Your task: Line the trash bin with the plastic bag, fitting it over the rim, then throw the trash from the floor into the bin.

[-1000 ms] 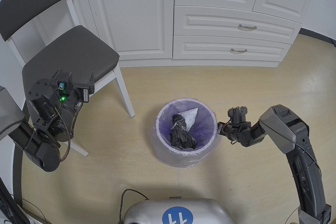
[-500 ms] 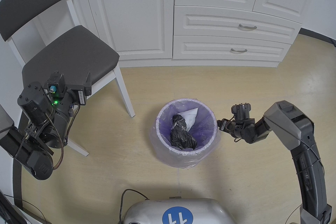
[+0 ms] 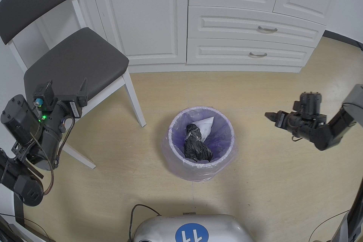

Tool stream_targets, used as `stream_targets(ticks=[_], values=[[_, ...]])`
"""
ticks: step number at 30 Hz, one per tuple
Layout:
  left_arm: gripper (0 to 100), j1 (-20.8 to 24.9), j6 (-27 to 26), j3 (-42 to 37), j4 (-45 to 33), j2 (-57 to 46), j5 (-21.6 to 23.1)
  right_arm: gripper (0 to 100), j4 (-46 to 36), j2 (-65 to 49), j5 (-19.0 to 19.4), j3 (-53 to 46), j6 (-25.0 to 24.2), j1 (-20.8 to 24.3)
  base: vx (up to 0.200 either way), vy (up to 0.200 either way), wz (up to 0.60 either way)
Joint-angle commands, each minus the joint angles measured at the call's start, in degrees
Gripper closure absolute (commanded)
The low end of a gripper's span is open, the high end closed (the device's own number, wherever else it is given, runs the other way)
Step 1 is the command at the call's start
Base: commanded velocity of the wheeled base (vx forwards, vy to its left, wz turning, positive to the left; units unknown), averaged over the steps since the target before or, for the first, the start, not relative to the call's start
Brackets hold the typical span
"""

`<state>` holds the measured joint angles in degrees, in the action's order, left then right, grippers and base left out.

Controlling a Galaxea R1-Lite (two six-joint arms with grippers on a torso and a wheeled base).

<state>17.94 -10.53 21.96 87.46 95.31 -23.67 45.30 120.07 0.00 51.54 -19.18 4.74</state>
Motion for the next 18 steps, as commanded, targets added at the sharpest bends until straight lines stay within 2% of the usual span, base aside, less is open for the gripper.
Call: stream_targets(ticks=[1, 2, 3, 6, 9, 11, 14, 15, 18], values=[[0, 0.86, 4.82, -11.5, 0.17, -15.5, 0.03, 0, 11.48, -32.35, 1.76, -24.03, 6.34, -8.96, 0.0, 0.0, 0.0], [0, 0.86, 4.82, -11.5, 0.17, -15.5, 0.03, 0, 11.48, -32.35, 1.76, -24.03, 6.34, -8.96, 0.0, 0.0, 0.0], [0, 0.42, 4.82, -13.08, -0.18, -19.28, -0.06, 0, 11.74, -38.59, 1.93, -27.2, 6.34, -10.89, 0.0, 0.0, 0.0], [0, -1.16, 4.56, -13.43, -1.5, -24.82, -0.67, 0, 11.3, -47.73, 2.02, -29.74, 5.99, -12.56, 0.0, 0.0, 0.0], [0, -5.02, 3.68, -12.64, -5.98, -30.88, -0.32, 0, 9.98, -57.49, 2.37, -30.98, 5.73, -12.65, 0.0, 0.0, 0.0], [0, -5.82, 3.41, -12.38, -8.18, -33.17, -0.14, 0, 9.1, -60.65, 2.81, -31.33, 5.73, -12.48, 0.0, 0.0, 0.0], [0, -6.26, 3.5, -10.88, -17.41, -41.6, -0.23, 0, 1.63, -72.16, 6.24, -30.01, 5.82, -12.04, 0.0, 0.0, 0.0], [0, -6.26, 3.5, -10.88, -17.76, -42.04, -0.23, 0, 1.19, -72.69, 6.42, -29.92, 5.82, -12.04, 0.0, 0.0, 0.0], [0, -6.26, 3.15, -10.88, -27.6, -51.98, -0.41, 0, -9.7, -82.18, 8.96, -26.41, 5.82, -11.86, 0.0, 0.0, 0.0]])
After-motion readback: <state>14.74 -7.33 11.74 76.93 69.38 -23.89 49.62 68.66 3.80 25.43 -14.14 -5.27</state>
